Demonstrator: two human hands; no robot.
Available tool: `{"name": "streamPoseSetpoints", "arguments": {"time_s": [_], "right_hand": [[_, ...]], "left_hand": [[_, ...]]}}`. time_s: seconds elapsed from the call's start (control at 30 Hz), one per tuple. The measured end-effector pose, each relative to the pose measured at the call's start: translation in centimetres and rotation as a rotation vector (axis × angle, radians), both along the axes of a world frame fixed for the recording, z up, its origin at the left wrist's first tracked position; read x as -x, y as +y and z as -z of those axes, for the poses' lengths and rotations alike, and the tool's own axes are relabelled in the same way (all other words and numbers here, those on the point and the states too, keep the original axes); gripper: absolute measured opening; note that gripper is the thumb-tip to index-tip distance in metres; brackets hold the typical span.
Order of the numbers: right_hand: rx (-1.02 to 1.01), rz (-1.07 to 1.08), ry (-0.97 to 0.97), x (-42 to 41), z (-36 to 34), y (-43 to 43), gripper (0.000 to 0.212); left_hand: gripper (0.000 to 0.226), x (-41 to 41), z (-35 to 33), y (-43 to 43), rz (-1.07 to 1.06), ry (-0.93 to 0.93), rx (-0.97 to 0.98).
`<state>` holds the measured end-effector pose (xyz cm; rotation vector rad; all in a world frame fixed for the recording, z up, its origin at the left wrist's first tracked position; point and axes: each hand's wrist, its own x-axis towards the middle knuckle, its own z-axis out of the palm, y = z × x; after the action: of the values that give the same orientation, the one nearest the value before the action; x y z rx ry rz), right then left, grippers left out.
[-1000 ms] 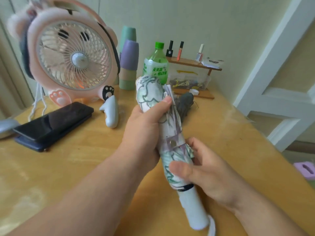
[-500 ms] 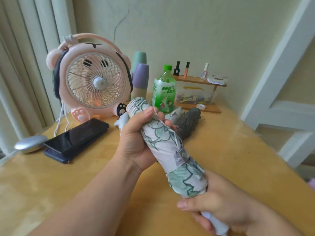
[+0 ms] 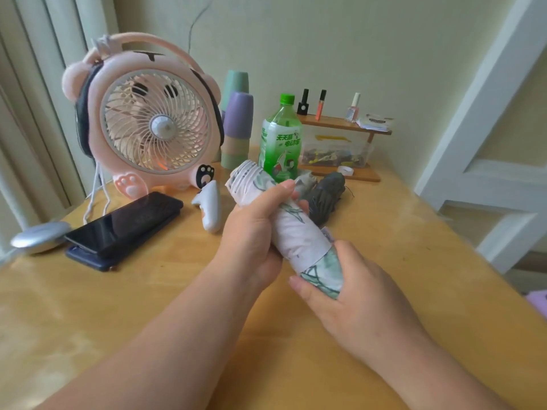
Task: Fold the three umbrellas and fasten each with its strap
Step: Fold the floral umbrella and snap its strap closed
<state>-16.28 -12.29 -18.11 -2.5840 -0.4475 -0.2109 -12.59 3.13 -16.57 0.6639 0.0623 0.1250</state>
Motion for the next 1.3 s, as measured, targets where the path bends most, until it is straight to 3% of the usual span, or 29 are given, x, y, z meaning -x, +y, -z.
{"name": "streamPoseSetpoints", "arguments": {"time_s": [0.1, 0.17, 0.27, 0.4, 0.47, 0.57, 0.73, 0.83, 1.0, 1.07, 1.17, 1.3], "right_hand": [[-0.215, -0.05, 0.006, -0.3, 0.7, -1.0, 0.056], [-0.344, -0.127, 0.115, 0.0, 0.3, -1.0, 0.051], [-0.569, -0.191, 0.469, 0.4, -0.2, -0.7, 0.046], [-0.874, -0.429, 1.093, -0.2, -0.9, -1.4, 0.061], [-1.001, -0.538, 1.28, -1.1, -0.8, -1.8, 0.068], [-1.01, -0.47, 1.197, -1.8, -0.5, -1.9, 0.071], [-0.908, -0.258, 0.86, -1.7, 0.3, -1.4, 0.052], [-1.089, -0.238, 0.932, -1.8, 0.0, -1.6, 0.046], [-1.364, -0.443, 1.092, -3.1, 0.3, -2.3, 0.058], [-1.36, -0.48, 1.142, -3.5, 0.6, -2.6, 0.063], [-1.367, -0.503, 1.191, -3.5, 0.6, -2.7, 0.066], [-1.269, -0.338, 1.141, -2.9, 0.1, -2.2, 0.075]], "left_hand": [[0.031, 0.6, -0.1, -0.3, 0.153, -0.109, -0.03], [0.015, 0.8, -0.1, -0.2, 0.183, -0.158, -0.059], [0.003, 0.8, 0.2, 0.2, 0.231, -0.211, -0.04], [0.033, 0.6, 1.0, 0.3, 0.445, -0.332, 0.011], [0.028, 0.9, 1.3, -0.6, 0.47, -0.303, -0.054], [0.02, 0.9, 1.3, -1.9, 0.295, -0.087, -0.163], [0.064, 0.2, 2.1, -2.0, 0.148, 0.018, -0.347], [0.071, 0.4, 2.0, -2.0, 0.242, -0.006, -0.41], [0.049, 0.9, 2.3, -2.5, 0.398, -0.081, -0.431], [0.038, 0.9, 2.2, -2.6, 0.428, -0.079, -0.371], [0.039, 0.8, 2.1, -2.5, 0.449, -0.069, -0.306], [0.045, 0.6, 2.7, -2.3, 0.366, -0.114, -0.329]]}}
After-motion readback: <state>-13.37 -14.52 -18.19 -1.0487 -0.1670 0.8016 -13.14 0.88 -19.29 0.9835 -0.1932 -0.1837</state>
